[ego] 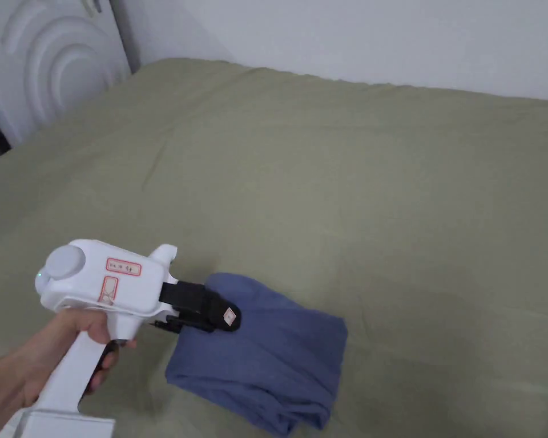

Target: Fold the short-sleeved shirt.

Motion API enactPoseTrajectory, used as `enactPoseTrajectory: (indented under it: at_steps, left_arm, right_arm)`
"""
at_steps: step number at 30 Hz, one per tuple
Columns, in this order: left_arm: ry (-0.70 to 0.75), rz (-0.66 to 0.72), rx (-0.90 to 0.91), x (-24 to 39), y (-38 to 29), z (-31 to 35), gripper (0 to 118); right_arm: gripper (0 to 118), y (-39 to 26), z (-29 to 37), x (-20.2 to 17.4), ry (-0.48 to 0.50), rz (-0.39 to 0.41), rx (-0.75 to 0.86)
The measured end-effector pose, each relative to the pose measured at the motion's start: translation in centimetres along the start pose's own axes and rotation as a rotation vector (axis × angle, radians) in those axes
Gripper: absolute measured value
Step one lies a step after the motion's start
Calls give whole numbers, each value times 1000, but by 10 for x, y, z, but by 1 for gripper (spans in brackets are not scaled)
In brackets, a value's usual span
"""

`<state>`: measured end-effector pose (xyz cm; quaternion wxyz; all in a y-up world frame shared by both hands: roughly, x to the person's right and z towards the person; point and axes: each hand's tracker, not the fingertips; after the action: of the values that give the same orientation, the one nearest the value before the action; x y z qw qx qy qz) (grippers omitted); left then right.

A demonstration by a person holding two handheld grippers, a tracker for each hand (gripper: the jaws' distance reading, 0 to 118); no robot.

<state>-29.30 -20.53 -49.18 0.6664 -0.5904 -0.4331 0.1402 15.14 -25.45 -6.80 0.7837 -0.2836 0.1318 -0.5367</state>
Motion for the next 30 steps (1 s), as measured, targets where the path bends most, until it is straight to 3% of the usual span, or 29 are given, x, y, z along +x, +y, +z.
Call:
enactPoseTrajectory:
  at_steps: [6,8,13,14,15,16,21,23,24,25,27,29,30]
  left_arm:
    - [78,68,40,-72,55,70,29]
    - [58,143,53,-92,62,80,29]
    - [71,137,91,-107,68,79,30]
    - [78,130,82,-103,69,77,42]
    - [112,133,66,-102,69,76,87]
    - [128,126,66,-97,68,74,117]
    - [282,41,143,-72,59,96,118]
    - [332,31,198,-50,53,103,112]
    - [329,0,267,-34,49,106,101]
    - [341,-20,290,-23,51,111,82]
    - [364,-82,360,14,41,110,0]
    - [482,-215,409,69,23,98,0]
    - [469,-254,414,95,15,88,0]
  right_arm:
    - [0,-1,-1,-1,-41,-4,15]
    - [0,1,-2,-1,-94,8,24]
    - [0,12,-1,-2,-93,0,36]
    - [0,15,1,-3,-99,4,42]
    - [0,18,2,-4,-98,9,44]
    - [0,21,3,-5,-97,13,47]
    - [0,34,20,-10,-111,59,81]
    - [0,38,31,-12,-160,113,96]
    - [0,40,36,-20,-193,153,109]
    - [0,41,40,-27,-207,183,120]
    - [0,43,50,-44,-250,252,169]
    - [0,44,59,-67,-348,364,224]
    - [0,43,61,-80,-408,439,256]
